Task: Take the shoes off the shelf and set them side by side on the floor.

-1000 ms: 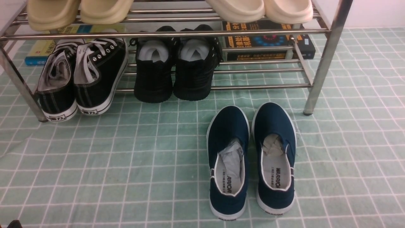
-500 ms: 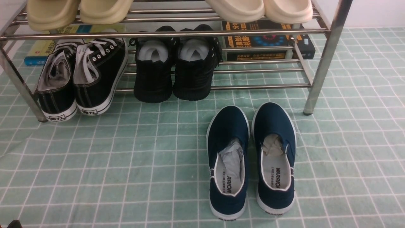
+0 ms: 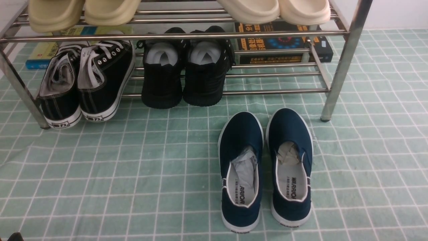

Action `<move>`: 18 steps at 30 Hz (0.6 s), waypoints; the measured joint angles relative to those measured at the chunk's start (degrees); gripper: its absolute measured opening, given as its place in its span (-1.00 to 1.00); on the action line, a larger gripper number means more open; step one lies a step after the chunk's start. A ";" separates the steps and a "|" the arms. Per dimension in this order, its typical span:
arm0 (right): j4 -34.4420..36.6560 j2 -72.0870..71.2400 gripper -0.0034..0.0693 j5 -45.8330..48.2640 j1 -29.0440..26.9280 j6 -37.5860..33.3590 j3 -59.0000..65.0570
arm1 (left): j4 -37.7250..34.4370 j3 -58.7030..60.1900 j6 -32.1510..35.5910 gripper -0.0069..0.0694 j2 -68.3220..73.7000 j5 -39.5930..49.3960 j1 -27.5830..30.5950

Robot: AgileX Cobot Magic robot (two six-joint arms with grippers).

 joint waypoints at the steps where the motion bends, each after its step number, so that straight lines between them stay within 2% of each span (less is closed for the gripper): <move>1: 0.00 0.00 -0.71 0.00 0.00 -0.01 0.00 | 0.00 0.00 0.00 -0.19 0.00 0.00 0.00; 18: 0.00 0.00 -0.68 0.00 0.00 0.06 0.00 | 0.00 0.00 0.00 -0.19 0.00 0.00 0.00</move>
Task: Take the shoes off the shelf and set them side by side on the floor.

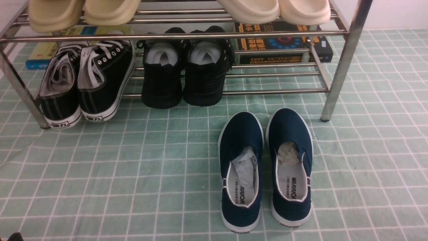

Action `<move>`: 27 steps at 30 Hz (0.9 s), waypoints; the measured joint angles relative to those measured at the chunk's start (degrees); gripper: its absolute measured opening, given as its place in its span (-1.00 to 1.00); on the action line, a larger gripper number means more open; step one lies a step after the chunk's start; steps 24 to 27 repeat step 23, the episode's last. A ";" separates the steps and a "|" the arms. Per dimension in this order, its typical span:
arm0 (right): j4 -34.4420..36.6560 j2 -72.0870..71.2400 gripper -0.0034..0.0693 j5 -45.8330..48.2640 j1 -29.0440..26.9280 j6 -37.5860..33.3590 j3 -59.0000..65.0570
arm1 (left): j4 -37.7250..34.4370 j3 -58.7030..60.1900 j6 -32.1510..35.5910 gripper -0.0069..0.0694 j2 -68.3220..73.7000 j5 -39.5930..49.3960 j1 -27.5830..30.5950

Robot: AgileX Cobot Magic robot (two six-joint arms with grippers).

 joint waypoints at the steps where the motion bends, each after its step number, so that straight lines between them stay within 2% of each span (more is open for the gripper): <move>1: 0.00 0.00 -0.68 0.00 0.00 0.00 0.00 | 0.00 0.00 0.00 -0.19 0.00 0.00 0.00; 27: 0.00 0.00 -0.63 -0.05 0.00 0.00 0.00 | 0.00 0.00 0.00 -0.19 0.00 0.00 0.00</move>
